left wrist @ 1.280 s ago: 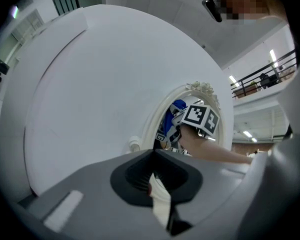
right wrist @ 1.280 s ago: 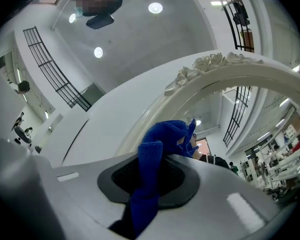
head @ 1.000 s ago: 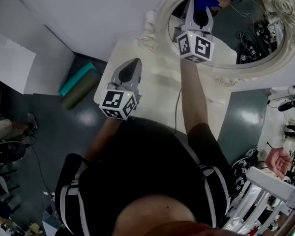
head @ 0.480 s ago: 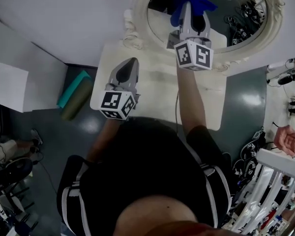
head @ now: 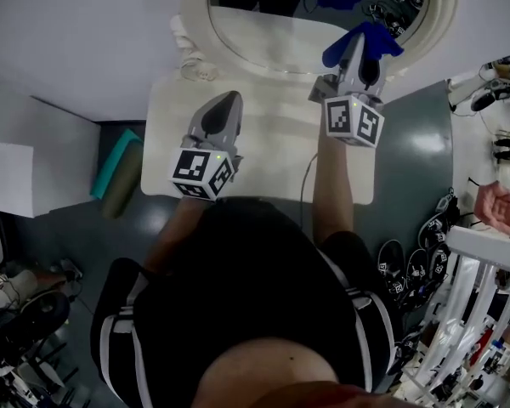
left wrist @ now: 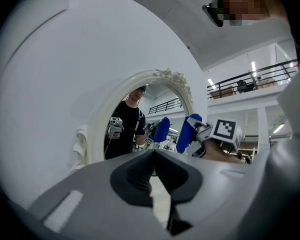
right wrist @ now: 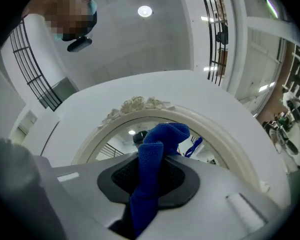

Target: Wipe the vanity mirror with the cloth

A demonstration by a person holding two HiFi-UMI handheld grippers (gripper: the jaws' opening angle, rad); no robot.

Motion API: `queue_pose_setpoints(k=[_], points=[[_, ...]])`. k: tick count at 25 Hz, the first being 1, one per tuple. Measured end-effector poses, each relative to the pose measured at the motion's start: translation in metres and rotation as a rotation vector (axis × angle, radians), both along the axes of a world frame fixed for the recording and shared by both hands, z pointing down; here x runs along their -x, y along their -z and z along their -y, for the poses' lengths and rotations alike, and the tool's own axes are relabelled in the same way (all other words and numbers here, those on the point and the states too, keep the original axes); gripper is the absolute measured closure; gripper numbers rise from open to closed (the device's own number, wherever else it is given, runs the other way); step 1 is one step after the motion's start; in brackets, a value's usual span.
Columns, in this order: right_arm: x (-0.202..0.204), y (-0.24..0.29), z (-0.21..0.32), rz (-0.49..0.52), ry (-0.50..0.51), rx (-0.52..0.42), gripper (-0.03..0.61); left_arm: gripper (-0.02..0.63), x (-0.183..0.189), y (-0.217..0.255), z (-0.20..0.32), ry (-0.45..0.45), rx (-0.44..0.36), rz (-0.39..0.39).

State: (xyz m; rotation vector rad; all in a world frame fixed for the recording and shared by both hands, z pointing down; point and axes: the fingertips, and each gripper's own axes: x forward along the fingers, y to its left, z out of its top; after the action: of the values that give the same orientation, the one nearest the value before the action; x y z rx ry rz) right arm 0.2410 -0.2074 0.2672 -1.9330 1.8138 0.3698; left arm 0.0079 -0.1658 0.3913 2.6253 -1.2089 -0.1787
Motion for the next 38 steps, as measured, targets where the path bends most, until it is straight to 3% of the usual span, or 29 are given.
queue_pose_setpoints(k=[9,16,28,38], points=[[-0.09,-0.036,-0.027,0.049,-0.177,0.046,0.505,0.601,-0.048,0.0,-0.001,-0.084,-0.004,0.003],[-0.13,-0.071,-0.025,0.11,-0.215,0.087,0.505,0.601,-0.074,-0.004,-0.001,-0.104,-0.005,0.014],[-0.152,-0.109,0.027,0.166,-0.191,0.131,0.505,0.601,-0.086,-0.018,0.014,-0.08,0.007,0.043],[-0.156,-0.098,0.062,0.198,-0.166,0.096,0.506,0.601,-0.077,-0.014,0.032,-0.05,0.018,0.062]])
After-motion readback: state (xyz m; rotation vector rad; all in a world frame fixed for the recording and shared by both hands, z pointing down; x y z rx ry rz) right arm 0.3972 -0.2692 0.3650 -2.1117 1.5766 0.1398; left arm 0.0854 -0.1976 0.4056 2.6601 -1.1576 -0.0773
